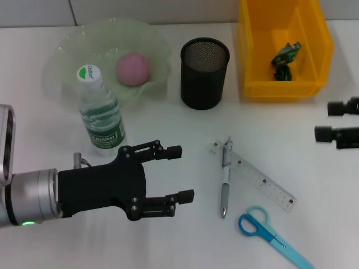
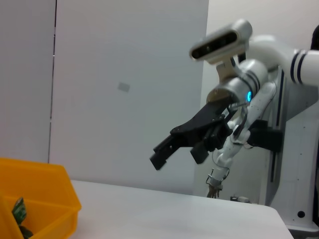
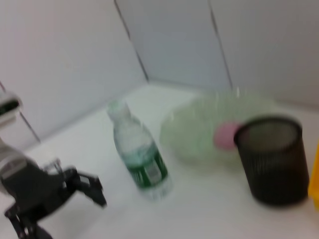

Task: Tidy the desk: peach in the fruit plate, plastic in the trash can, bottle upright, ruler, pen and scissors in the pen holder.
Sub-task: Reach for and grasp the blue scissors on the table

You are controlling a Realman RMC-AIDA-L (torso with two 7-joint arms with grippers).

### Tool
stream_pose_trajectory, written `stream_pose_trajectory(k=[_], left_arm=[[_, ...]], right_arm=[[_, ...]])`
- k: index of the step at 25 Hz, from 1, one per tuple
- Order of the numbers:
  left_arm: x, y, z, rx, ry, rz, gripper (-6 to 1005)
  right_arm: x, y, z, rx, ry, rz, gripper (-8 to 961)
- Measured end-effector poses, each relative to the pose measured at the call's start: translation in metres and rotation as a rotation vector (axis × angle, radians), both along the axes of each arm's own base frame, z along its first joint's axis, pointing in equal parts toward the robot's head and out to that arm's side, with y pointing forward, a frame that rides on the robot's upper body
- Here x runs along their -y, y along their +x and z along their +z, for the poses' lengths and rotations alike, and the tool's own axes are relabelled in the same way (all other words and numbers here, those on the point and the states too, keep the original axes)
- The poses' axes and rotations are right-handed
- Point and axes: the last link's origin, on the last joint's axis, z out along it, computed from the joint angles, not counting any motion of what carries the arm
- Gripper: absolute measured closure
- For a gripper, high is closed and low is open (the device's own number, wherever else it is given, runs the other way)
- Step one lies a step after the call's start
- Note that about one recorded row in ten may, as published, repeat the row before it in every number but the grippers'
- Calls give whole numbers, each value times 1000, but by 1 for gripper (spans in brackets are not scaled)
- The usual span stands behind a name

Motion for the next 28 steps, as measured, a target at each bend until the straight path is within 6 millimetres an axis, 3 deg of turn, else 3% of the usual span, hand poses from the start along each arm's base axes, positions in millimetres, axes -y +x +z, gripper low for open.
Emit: stream_pose_trajectory(k=[5,11,20,28], left_arm=[[0,-2,0,-9,3,8,202],[-3,-7,0,-31,22,36,201],[-4,-10,1,-36,28,50,202],[-5,-8,0,-36,35,46,201]], right_arm=[[5,-35,-11,241,-183,-143,145],[14,-64,-49,469,-291,-232,149],[22,-85,-97,663,-342,-241,154],[23,-93,-119,759,-313,-225,159]])
